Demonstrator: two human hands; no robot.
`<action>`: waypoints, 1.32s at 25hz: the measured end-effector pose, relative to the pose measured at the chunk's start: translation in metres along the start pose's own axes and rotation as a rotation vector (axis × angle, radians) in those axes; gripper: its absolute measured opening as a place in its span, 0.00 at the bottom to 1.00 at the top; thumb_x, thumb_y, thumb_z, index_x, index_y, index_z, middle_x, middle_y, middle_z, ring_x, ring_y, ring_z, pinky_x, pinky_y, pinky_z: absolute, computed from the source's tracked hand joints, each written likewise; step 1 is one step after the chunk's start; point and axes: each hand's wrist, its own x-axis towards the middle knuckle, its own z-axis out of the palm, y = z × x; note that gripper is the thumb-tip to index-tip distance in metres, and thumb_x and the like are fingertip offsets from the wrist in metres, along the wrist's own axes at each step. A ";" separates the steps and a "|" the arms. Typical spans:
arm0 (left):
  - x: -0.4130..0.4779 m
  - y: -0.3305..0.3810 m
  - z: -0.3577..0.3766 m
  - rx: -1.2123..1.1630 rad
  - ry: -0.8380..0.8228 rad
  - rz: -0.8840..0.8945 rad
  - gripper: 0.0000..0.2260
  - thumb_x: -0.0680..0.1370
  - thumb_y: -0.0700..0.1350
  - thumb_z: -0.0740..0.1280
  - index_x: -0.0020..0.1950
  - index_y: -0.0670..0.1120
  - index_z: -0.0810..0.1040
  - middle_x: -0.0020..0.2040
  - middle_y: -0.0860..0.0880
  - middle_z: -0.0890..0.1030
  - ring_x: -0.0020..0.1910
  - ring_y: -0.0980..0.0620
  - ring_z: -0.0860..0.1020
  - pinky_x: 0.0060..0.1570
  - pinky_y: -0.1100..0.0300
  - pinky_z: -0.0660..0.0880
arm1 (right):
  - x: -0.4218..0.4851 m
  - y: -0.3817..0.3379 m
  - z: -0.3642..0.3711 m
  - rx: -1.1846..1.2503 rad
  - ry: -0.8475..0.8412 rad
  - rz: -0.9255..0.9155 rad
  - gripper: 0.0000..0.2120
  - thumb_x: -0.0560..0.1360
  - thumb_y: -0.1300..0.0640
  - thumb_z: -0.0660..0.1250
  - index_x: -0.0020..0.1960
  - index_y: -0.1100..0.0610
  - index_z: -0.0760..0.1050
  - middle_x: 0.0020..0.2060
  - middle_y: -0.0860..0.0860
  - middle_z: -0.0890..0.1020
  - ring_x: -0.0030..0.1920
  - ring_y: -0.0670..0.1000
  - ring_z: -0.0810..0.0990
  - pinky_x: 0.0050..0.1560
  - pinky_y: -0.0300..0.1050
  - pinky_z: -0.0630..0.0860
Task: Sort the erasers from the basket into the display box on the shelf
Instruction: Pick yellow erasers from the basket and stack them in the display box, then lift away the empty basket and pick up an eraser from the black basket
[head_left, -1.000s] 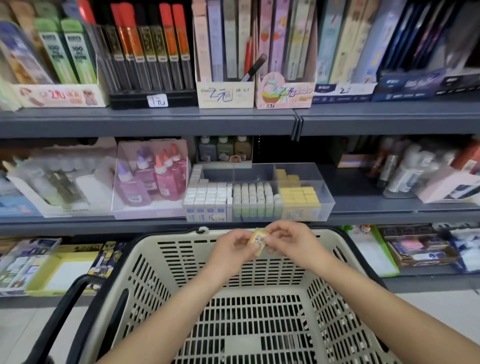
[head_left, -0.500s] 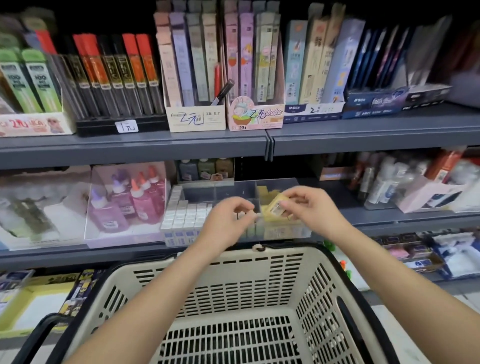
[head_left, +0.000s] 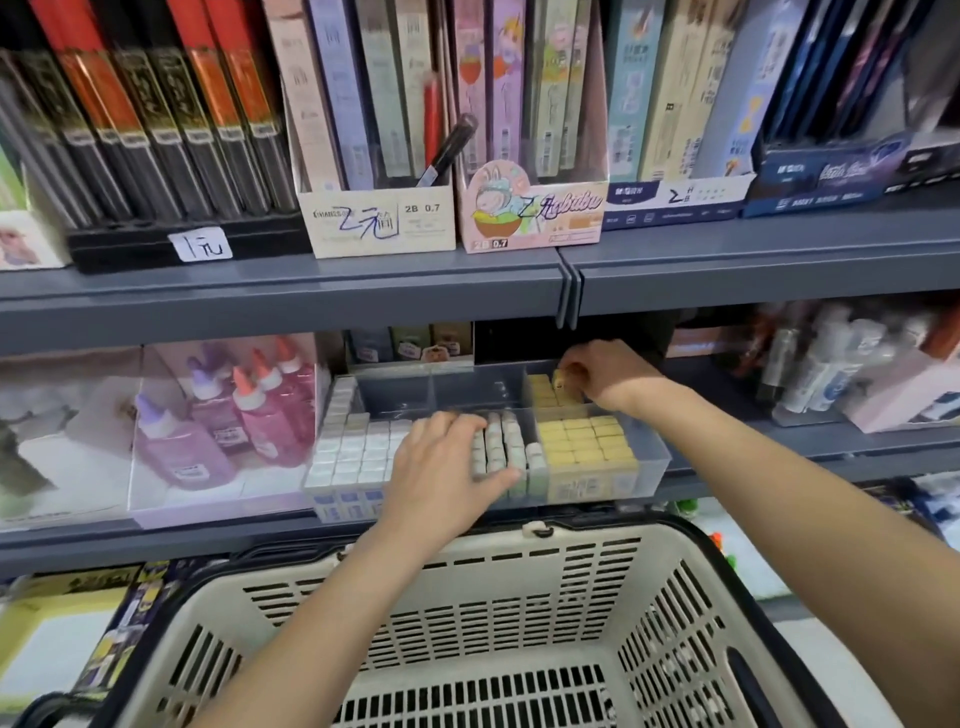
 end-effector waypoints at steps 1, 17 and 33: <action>-0.001 0.000 0.000 -0.007 0.013 0.005 0.29 0.70 0.65 0.64 0.67 0.53 0.68 0.62 0.53 0.72 0.62 0.52 0.66 0.61 0.55 0.65 | 0.002 0.001 0.001 -0.001 -0.050 0.005 0.12 0.77 0.61 0.58 0.56 0.55 0.77 0.55 0.56 0.80 0.52 0.56 0.77 0.51 0.41 0.71; -0.061 -0.024 -0.047 -0.213 0.035 0.058 0.22 0.73 0.59 0.63 0.65 0.54 0.71 0.62 0.59 0.68 0.61 0.65 0.61 0.64 0.63 0.61 | -0.091 -0.018 -0.012 0.121 0.132 -0.029 0.14 0.78 0.54 0.61 0.61 0.55 0.75 0.56 0.52 0.81 0.56 0.54 0.79 0.55 0.46 0.73; -0.234 -0.122 -0.114 -0.001 -0.224 -0.744 0.18 0.74 0.49 0.69 0.57 0.40 0.71 0.54 0.40 0.78 0.48 0.42 0.76 0.43 0.55 0.71 | -0.292 -0.003 0.022 0.143 -0.166 0.536 0.12 0.70 0.58 0.71 0.43 0.59 0.68 0.27 0.52 0.79 0.30 0.53 0.79 0.27 0.42 0.66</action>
